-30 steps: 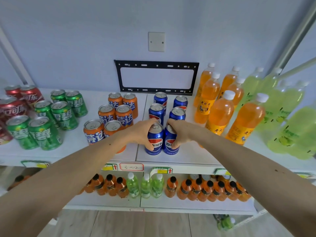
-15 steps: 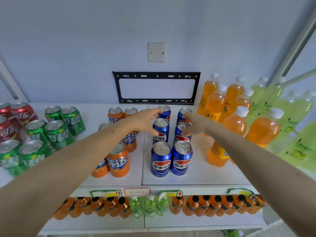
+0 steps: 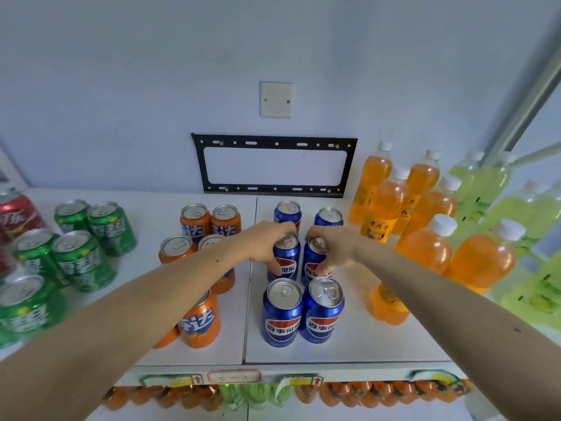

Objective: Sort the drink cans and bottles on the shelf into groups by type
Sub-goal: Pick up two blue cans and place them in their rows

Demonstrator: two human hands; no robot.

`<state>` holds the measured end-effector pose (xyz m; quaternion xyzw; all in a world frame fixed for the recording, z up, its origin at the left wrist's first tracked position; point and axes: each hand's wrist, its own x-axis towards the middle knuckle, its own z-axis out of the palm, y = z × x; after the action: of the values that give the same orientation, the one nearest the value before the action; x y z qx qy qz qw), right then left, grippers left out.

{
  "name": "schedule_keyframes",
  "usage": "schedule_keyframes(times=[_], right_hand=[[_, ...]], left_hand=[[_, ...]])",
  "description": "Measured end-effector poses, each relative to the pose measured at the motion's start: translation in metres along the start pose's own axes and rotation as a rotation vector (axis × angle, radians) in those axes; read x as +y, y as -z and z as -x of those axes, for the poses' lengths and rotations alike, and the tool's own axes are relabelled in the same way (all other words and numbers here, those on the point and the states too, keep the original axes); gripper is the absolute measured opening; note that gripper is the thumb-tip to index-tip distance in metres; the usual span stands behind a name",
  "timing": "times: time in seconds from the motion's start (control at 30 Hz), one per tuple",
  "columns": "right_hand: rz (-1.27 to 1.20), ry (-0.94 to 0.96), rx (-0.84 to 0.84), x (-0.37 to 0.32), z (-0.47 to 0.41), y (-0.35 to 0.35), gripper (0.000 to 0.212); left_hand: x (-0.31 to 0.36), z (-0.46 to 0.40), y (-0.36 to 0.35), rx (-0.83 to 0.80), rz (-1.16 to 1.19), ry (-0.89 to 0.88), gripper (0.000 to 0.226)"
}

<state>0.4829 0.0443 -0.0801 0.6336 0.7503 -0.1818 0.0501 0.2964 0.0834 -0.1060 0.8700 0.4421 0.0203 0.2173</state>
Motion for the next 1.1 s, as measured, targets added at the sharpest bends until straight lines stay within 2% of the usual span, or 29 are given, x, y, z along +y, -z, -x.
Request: schedule_keyframes(times=[0.3,0.53,0.6,0.7,0.8,0.93,1.0,1.1], right_hand=[[0.022,0.097,-0.033,0.003,-0.009,0.002,0.08],[0.022,0.091,-0.088,0.005,-0.006,0.007,0.09],[0.009,0.065,-0.084,0.008,-0.002,0.021,0.094],[-0.093,-0.01,0.112,0.015,-0.006,0.048,0.079],[-0.122,-0.125,0.231,0.017,-0.025,0.057,0.069],[-0.071,-0.284,0.116,0.016,-0.051,0.047,0.09],[-0.072,-0.313,0.051,0.018,-0.06,0.042,0.085],[-0.133,-0.308,0.026,0.022,-0.071,0.034,0.073]], left_hand=[[0.007,-0.001,-0.011,0.059,-0.118,0.022,0.083],[0.007,0.001,0.005,-0.052,-0.042,0.041,0.093],[0.006,0.002,0.025,-0.075,0.033,0.072,0.099],[-0.001,-0.006,0.059,0.004,0.164,0.121,0.089],[-0.005,-0.028,0.069,0.095,0.101,0.124,0.084],[-0.005,-0.067,0.048,0.091,-0.034,0.123,0.101],[-0.01,-0.083,0.037,0.034,-0.066,0.117,0.106],[-0.019,-0.097,0.024,0.035,-0.072,0.09,0.085]])
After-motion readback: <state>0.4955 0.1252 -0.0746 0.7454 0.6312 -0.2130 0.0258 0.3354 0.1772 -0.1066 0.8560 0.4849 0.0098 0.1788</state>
